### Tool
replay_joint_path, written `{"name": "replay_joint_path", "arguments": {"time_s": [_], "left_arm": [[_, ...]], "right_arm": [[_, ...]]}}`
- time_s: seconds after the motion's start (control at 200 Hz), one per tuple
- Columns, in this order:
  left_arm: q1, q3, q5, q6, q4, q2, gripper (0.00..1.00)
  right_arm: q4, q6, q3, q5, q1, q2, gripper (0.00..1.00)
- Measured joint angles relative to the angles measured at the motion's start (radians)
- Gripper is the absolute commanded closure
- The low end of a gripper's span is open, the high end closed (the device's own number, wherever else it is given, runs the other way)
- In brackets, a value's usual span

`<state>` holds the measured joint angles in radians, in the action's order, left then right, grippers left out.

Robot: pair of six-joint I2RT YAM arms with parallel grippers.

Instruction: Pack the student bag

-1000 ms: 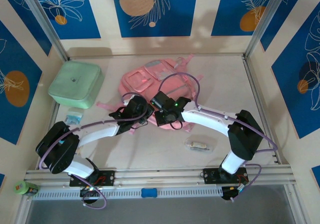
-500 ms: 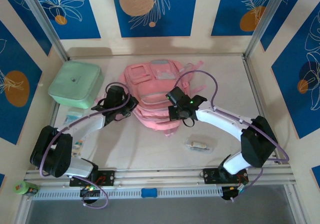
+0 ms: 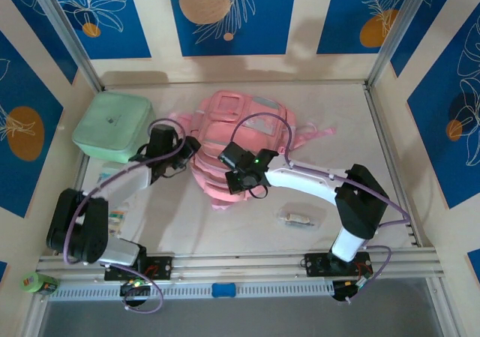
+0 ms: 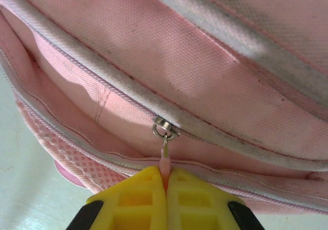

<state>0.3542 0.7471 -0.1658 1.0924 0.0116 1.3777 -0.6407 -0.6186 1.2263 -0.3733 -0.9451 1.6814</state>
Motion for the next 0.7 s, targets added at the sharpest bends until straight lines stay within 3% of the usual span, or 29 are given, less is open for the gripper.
{"name": "replay_joint_path", "arguments": {"time_s": [0.11, 0.3, 0.58, 0.7], "left_arm": [[0.101, -0.083, 0.047, 0.104, 0.019, -0.080, 0.43], [0.257, -0.091, 0.135, 0.252, 0.069, -0.090, 0.43], [0.377, -0.092, 0.238, 0.422, 0.132, -0.021, 0.48], [0.404, -0.092, 0.280, 0.472, 0.151, -0.002, 0.55]], "right_arm": [[0.001, -0.004, -0.007, 0.001, 0.000, -0.003, 1.00], [0.013, -0.014, -0.018, 0.003, 0.000, -0.008, 1.00], [0.015, -0.018, -0.018, 0.008, 0.001, -0.010, 1.00], [0.015, -0.018, -0.018, 0.011, 0.001, -0.010, 1.00]]}}
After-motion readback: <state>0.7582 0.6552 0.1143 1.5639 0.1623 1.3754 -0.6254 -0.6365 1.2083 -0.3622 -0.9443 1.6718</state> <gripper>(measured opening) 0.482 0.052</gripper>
